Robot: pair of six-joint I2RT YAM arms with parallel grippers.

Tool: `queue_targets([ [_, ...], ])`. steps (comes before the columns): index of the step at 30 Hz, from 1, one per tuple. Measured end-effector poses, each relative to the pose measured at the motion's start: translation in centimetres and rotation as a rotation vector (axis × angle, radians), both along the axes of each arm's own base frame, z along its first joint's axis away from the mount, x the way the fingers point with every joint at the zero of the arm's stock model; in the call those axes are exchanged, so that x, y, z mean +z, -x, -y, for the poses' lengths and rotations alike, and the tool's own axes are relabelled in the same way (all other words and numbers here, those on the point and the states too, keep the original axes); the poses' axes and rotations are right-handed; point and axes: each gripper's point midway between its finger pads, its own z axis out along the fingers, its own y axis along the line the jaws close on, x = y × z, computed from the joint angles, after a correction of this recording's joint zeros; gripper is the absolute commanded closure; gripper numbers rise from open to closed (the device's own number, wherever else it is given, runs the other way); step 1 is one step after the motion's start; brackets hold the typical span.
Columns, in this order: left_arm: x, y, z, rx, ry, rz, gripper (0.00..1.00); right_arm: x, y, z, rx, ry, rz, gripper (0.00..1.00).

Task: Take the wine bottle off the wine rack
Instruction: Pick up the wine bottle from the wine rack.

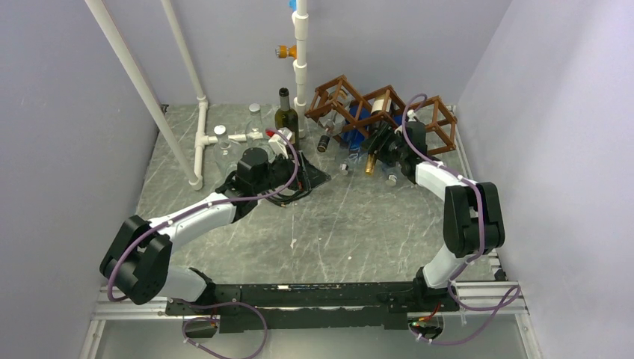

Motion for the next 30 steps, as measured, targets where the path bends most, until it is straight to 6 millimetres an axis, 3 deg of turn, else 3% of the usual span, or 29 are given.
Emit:
queue_targets([
  [7, -0.5, 0.0, -0.2, 0.01, -0.009, -0.01, 0.0, -0.5, 0.2, -0.3, -0.002, 0.001, -0.008, 0.52],
  [10, -0.8, 0.2, -0.4, 0.014, -0.017, -0.019, 0.01, -0.8, 0.3, -0.2, -0.007, 0.001, -0.011, 0.65],
  [16, -0.5, 0.3, -0.5, 0.017, -0.017, -0.017, 0.0, -0.6, 0.3, -0.2, -0.008, -0.002, 0.01, 1.0],
  [30, -0.1, 0.5, -0.7, 0.017, -0.011, -0.01, 0.01, 0.4, 2.1, 0.0, -0.007, -0.006, 0.035, 1.0],
])
